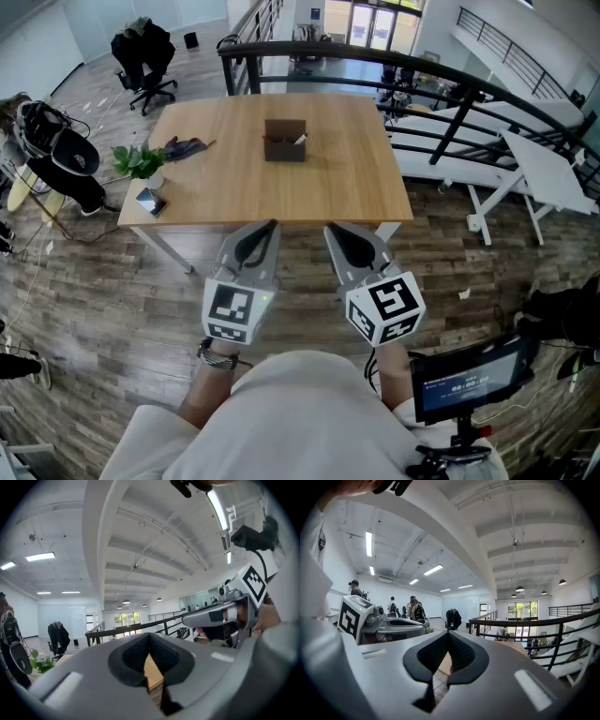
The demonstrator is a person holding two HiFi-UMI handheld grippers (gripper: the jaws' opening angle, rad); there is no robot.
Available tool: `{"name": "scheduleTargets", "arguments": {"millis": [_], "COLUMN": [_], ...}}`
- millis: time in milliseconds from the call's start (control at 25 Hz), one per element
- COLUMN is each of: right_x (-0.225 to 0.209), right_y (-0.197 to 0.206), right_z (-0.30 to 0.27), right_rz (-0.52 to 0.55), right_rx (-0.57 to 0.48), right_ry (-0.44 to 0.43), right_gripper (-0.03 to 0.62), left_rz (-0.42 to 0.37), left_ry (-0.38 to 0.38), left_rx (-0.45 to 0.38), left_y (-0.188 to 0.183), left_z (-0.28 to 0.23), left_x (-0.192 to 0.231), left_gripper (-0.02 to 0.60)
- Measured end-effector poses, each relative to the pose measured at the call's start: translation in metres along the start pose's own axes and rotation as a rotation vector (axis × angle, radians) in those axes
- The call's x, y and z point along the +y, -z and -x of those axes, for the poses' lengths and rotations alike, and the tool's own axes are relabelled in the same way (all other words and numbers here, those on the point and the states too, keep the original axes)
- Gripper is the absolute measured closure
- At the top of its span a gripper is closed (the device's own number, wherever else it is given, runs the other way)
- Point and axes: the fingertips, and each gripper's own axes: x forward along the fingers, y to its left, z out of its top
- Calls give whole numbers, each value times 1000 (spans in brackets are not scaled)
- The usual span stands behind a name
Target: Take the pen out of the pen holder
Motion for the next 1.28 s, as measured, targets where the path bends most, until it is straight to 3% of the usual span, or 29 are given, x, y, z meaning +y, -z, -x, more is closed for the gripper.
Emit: {"name": "scheduleTargets", "arguments": {"millis": [600,1280], "right_x": [-12,-34], "right_y": [11,31], "right_z": [9,37], "right_rz": [-77,-48], "right_rx": [-25,19], "right_ry": [-50,-127], "right_gripper": [592,592], "left_rz": [10,38], "left_ry": [-21,-112], "left_rx": [26,60], "left_y": [12,23], "left_z": [-2,-5], "left_x": [-15,-55], "left_gripper": [581,581]}}
